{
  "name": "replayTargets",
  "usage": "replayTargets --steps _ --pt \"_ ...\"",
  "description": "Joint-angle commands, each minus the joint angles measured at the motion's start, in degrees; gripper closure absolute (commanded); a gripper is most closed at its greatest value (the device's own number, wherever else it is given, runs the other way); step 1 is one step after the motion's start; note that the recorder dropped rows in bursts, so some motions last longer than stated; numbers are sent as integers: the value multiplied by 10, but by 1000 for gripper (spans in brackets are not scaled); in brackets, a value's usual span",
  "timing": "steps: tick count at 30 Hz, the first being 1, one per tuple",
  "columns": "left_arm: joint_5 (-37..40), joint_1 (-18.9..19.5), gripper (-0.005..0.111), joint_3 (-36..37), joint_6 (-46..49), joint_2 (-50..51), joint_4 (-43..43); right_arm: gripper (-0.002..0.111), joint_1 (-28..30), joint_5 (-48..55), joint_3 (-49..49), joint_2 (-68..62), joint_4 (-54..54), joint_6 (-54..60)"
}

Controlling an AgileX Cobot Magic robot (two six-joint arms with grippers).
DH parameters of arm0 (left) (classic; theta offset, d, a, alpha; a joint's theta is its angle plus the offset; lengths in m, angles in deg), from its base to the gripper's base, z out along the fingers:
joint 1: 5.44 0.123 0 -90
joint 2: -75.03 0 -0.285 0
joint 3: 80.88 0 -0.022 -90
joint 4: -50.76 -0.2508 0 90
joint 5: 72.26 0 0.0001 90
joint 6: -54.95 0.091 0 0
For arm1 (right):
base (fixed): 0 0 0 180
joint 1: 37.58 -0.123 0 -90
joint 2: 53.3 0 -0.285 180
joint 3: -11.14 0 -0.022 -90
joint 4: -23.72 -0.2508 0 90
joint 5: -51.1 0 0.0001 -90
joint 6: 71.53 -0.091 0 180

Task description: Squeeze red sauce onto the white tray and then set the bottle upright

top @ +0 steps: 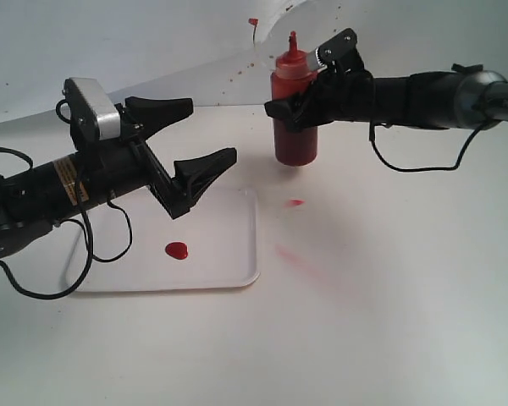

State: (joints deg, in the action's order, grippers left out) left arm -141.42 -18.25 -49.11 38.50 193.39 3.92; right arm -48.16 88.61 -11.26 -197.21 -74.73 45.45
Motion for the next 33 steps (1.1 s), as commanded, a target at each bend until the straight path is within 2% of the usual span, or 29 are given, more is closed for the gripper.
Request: replayTargets --steps 1,10,22,23,24,25,26,27,28,33 --pt "-8 -4 16 -2 2 -5 1 108 2 33 -57 -41 -15 -13" --pt "-8 -4 16 -2 1 -5 1 108 -12 63 -122 -94 -15 -30" --pt "-8 -4 16 -2 2 -5 1 106 -27 42 -123 -95 -15 -18" --pt "-8 -4 16 -2 2 -5 1 102 -27 36 -123 -95 -15 -18" --pt "-8 -4 16 -2 2 -5 1 86 -26 31 -123 -95 -15 -18" --pt "-8 -4 16 -2 2 -5 1 76 -26 29 -123 -95 -15 -18" --pt "-8 -4 16 -2 2 -5 1 42 -26 23 -123 -95 -15 -18" --pt "-8 -4 16 -2 2 -5 1 27 -26 19 -123 -95 -15 -18" --pt "-8 -4 16 -2 1 -5 1 3 -26 17 -123 -94 -15 -29" --pt "-8 -4 16 -2 1 -5 1 3 -26 75 -123 -62 -15 -39"
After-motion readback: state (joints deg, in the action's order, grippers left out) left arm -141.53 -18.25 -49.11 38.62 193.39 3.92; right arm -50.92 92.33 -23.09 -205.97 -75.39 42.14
